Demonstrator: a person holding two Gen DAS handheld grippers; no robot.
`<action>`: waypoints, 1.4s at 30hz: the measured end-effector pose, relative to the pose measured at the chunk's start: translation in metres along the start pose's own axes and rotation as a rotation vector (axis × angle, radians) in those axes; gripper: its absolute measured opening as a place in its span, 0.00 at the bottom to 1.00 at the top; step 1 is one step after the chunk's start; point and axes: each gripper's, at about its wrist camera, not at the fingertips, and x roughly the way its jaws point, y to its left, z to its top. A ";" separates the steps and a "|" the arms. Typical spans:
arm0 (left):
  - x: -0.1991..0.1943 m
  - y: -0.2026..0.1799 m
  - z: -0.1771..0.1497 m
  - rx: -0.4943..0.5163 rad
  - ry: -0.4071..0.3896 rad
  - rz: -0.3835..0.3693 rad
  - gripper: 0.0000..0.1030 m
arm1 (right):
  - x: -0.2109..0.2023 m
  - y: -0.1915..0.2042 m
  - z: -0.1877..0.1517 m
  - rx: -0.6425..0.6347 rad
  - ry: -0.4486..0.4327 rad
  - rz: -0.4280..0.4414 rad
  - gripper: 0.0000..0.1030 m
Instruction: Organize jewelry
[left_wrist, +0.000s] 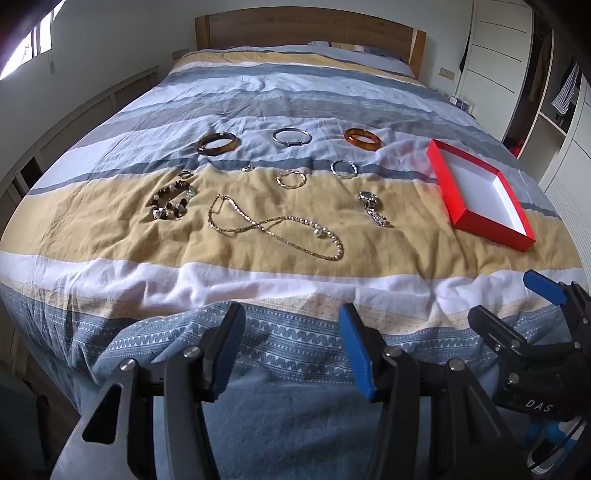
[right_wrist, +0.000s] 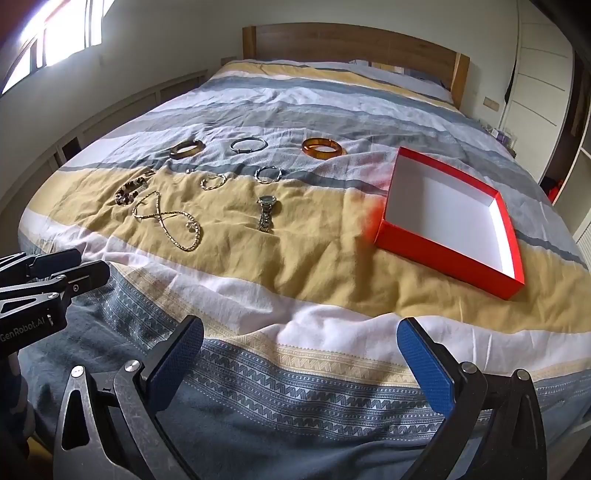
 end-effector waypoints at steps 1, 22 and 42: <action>0.000 0.000 0.000 0.000 0.001 0.000 0.49 | 0.000 0.000 0.000 0.000 0.000 0.000 0.99; 0.010 0.004 -0.008 -0.008 0.011 0.000 0.49 | 0.012 0.005 -0.004 0.023 0.038 0.023 0.99; 0.020 0.021 -0.006 -0.069 0.039 -0.016 0.49 | 0.019 0.017 0.003 -0.002 0.032 0.055 0.99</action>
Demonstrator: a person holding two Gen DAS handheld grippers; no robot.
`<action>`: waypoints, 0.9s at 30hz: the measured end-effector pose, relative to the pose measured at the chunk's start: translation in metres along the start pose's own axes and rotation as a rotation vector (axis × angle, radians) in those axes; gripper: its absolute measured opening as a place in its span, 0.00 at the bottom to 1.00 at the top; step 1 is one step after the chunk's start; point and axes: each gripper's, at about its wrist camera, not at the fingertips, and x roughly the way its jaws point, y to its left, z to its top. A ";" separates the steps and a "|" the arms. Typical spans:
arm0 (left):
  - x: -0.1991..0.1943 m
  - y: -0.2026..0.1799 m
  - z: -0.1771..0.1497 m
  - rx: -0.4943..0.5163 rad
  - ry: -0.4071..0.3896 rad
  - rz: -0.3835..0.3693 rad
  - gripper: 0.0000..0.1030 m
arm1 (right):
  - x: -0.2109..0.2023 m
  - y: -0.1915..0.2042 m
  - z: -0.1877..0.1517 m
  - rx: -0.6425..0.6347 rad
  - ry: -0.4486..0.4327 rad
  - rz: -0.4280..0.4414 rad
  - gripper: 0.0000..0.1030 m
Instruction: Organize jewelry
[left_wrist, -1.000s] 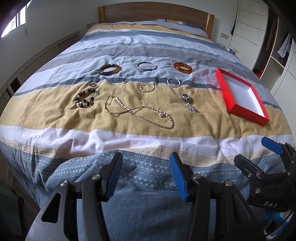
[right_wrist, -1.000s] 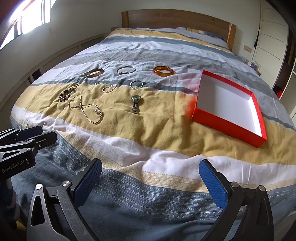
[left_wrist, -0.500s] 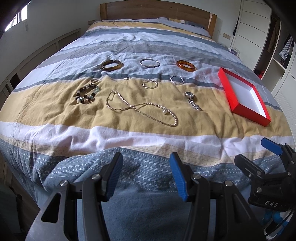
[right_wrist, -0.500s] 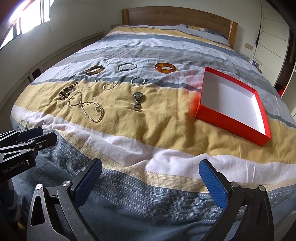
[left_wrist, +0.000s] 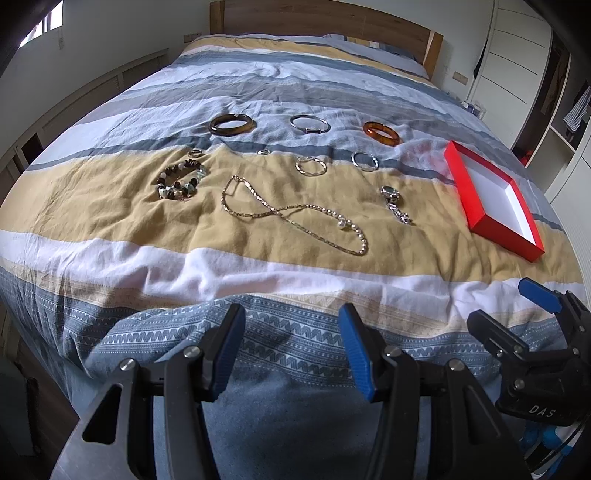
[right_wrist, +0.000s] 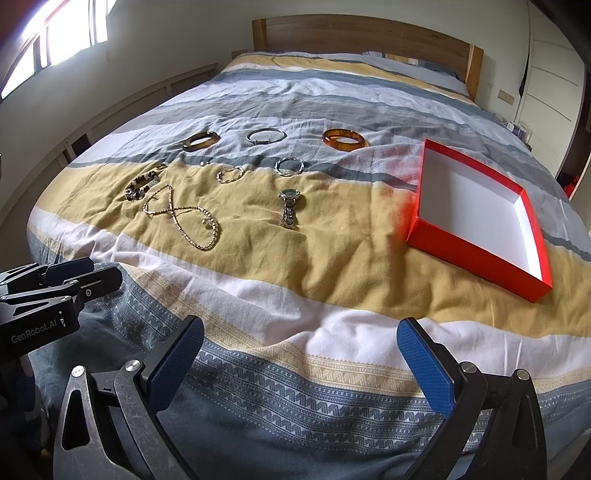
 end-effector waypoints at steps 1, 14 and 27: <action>0.000 0.000 0.000 0.000 0.002 -0.001 0.49 | 0.001 0.000 0.000 0.000 0.000 0.002 0.99; 0.010 0.002 0.006 0.016 0.036 0.009 0.49 | 0.010 0.001 0.006 -0.001 0.002 0.033 0.94; 0.013 0.016 0.021 0.017 0.026 0.026 0.49 | 0.026 0.004 0.027 0.004 -0.008 0.078 0.80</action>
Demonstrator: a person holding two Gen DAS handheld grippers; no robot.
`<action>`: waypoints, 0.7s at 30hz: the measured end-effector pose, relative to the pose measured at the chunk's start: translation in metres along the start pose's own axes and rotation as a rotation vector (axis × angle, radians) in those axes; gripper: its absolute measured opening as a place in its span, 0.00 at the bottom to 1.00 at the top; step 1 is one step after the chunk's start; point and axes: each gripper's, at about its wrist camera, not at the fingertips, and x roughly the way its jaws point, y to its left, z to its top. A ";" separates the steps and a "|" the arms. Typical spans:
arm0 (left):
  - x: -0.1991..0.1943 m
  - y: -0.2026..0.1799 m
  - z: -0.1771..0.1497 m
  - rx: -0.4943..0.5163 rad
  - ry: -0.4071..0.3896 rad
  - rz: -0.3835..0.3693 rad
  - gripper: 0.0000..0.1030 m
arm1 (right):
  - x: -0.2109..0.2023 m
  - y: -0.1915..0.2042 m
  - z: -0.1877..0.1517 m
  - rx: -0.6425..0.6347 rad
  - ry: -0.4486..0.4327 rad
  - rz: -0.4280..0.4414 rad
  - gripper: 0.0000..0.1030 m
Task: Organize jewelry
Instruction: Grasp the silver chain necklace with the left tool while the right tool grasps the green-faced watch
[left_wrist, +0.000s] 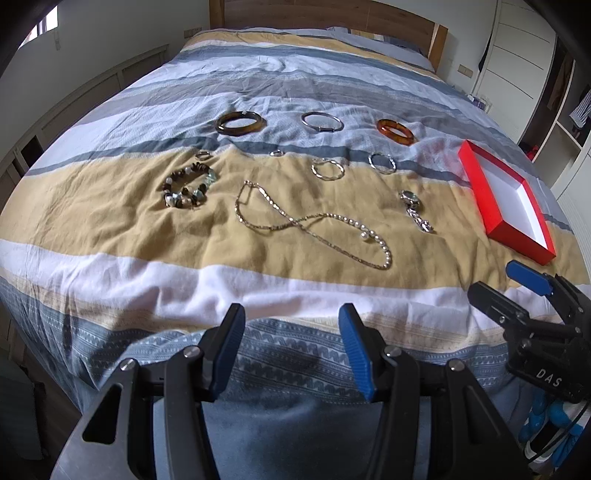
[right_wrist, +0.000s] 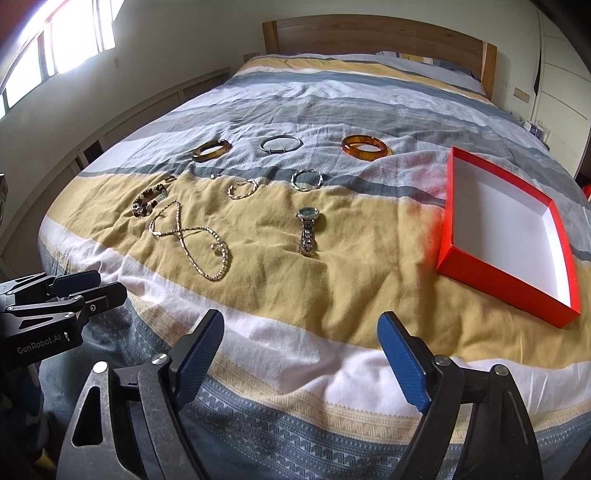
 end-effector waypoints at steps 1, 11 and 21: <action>0.000 0.001 0.001 0.000 -0.001 0.003 0.49 | 0.001 0.000 0.002 0.000 0.000 0.006 0.78; 0.008 0.021 0.012 -0.048 -0.003 -0.015 0.49 | 0.017 0.000 0.017 0.003 -0.004 0.061 0.60; 0.048 0.030 0.052 -0.170 0.063 -0.153 0.49 | 0.052 -0.016 0.041 0.036 0.013 0.101 0.54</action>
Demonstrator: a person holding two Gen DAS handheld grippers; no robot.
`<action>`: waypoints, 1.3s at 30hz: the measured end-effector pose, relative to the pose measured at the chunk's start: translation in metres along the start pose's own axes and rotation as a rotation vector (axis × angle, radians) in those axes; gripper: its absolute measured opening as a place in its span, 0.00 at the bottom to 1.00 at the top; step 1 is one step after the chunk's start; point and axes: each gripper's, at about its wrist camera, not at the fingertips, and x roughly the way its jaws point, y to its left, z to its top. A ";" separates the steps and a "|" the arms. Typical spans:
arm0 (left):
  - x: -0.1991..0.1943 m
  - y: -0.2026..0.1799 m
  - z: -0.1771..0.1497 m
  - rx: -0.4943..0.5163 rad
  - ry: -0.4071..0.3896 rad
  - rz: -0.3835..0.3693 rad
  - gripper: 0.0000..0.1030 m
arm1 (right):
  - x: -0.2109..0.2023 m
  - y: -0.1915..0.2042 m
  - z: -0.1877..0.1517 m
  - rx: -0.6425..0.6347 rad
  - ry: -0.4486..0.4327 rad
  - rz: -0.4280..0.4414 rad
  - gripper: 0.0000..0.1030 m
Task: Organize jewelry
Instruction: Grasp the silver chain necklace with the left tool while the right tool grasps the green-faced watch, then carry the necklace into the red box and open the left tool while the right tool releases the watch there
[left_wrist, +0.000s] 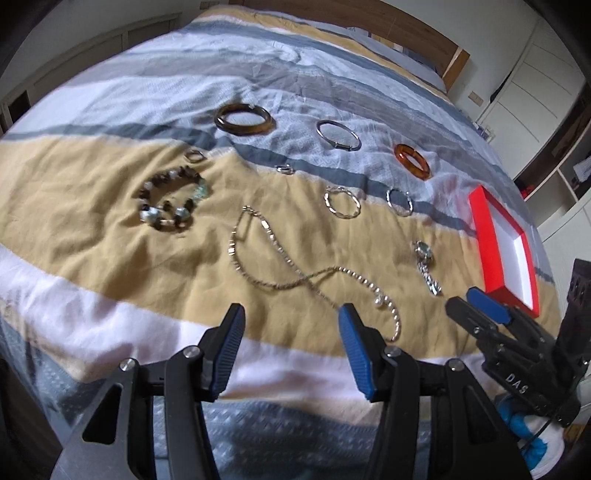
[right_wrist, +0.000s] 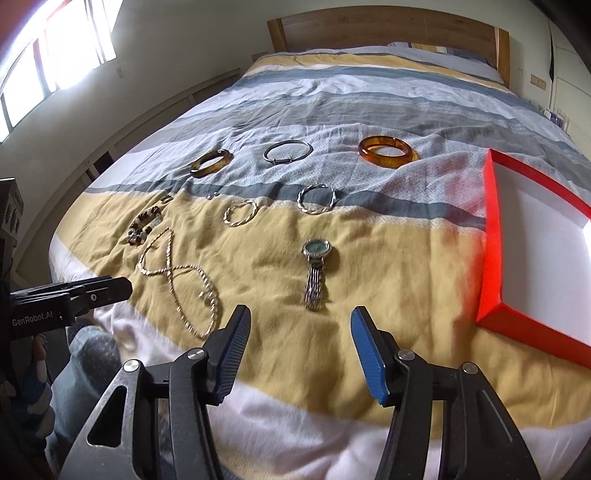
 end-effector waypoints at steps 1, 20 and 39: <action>0.006 0.001 0.003 -0.020 0.015 -0.016 0.49 | 0.004 -0.002 0.004 0.003 0.001 0.005 0.54; 0.072 -0.001 0.030 -0.185 0.089 -0.042 0.40 | 0.068 -0.011 0.033 -0.008 0.026 0.040 0.53; 0.012 -0.018 0.032 -0.090 -0.058 -0.005 0.02 | 0.012 -0.010 0.029 -0.012 -0.088 0.059 0.24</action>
